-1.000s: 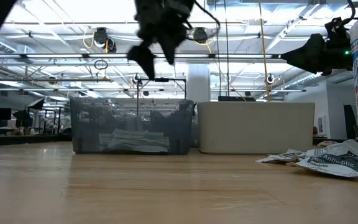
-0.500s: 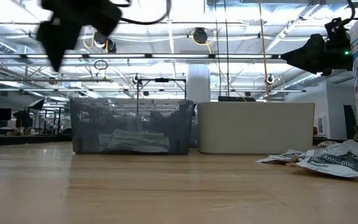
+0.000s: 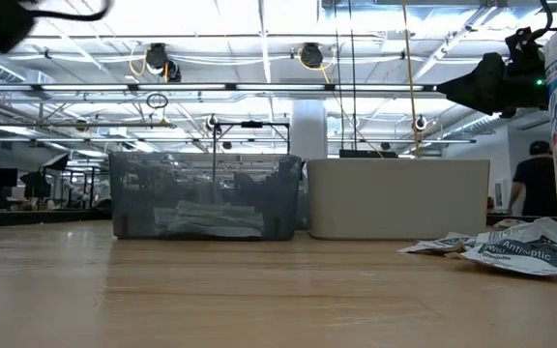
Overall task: Pick & Place First Aid Supplies
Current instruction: Put the white alcohol pad into the top black bin
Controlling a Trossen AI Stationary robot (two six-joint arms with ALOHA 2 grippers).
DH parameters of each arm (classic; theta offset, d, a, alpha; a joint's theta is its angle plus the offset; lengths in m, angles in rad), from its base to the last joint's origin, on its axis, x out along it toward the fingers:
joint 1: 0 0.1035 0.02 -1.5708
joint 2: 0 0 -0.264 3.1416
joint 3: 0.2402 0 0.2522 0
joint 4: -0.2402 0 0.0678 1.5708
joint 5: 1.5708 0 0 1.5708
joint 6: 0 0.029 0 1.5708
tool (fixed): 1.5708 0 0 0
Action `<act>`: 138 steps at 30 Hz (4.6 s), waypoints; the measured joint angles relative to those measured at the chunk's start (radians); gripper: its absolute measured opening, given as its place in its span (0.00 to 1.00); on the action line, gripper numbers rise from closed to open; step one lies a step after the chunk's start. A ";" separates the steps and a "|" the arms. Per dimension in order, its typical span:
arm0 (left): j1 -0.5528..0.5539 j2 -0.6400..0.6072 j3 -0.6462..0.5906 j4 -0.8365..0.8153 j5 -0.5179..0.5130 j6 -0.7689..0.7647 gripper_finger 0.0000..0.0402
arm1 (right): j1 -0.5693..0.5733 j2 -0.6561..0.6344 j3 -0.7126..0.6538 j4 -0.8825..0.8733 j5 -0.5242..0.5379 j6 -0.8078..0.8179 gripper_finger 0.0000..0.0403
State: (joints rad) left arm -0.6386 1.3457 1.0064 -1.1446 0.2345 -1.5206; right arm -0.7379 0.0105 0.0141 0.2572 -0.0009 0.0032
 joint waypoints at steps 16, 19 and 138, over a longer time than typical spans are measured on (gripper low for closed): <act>-0.254 0.033 -0.142 0.244 0.085 -0.292 0.85 | 0.000 0.000 0.000 0.000 0.000 0.000 0.65; -0.267 0.067 -0.172 0.313 0.117 -0.306 0.85 | 0.000 0.000 0.000 0.000 0.000 0.000 0.65; 1.006 0.986 1.350 -0.283 -0.070 1.212 0.29 | 0.000 0.000 0.000 0.000 0.000 0.000 0.65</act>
State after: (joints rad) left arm 0.3672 2.3312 2.3562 -1.4280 0.1650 -0.3087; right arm -0.7376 0.0107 0.0143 0.2569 -0.0006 0.0032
